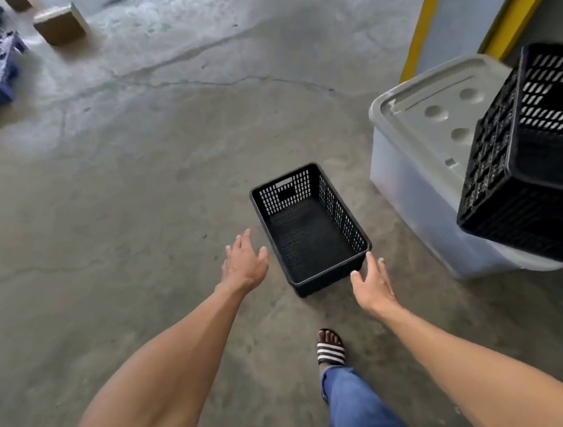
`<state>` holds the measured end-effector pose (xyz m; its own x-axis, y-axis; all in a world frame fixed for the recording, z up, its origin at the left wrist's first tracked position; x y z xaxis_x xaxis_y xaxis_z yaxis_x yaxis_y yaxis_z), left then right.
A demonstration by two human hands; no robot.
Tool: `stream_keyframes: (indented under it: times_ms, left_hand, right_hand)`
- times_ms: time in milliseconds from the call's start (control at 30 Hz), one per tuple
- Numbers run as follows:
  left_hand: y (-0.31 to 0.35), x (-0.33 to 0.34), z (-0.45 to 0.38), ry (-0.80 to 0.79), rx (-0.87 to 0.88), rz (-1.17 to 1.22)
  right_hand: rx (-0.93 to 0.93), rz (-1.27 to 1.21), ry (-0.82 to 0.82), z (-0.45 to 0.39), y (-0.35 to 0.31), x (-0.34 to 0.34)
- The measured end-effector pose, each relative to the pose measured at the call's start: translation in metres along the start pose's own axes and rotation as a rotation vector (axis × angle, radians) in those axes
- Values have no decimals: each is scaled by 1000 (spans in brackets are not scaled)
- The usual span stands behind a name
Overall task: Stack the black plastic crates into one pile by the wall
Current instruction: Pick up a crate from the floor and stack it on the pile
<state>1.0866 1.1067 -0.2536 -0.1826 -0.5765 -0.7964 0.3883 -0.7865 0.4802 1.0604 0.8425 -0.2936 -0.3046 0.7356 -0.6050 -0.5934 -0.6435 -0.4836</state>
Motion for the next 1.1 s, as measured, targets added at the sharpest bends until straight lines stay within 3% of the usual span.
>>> stream_keyframes:
  times_ms: [333, 567, 800, 967, 1100]
  left_hand:
    - [33, 3, -200, -144, 70, -15]
    - [-20, 63, -375, -232, 93, -105]
    - [-63, 146, -527, -332, 145, -237]
    - [-56, 189, -582, -342, 201, -294]
    - [-52, 212, -611, -350, 185, -267]
  right_hand:
    - [274, -268, 22, -113, -60, 9]
    - [638, -573, 96, -223, -54, 88]
    - [989, -840, 290, -323, -20, 159]
    - [1173, -1014, 248, -354, 9, 204]
    - [1174, -1173, 141, -364, 27, 225]
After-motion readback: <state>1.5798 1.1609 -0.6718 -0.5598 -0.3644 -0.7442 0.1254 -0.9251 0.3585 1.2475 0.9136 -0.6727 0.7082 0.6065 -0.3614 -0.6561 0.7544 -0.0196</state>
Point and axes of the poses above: each hand's wrist, its own z-axis away from the middle knuckle, its own x-axis out of the palm, y = z × x, the point moved 2 cm from there along -z, towards the middle knuckle, and after that the axes turned 7 degrees about x, right-handed, at the moved point
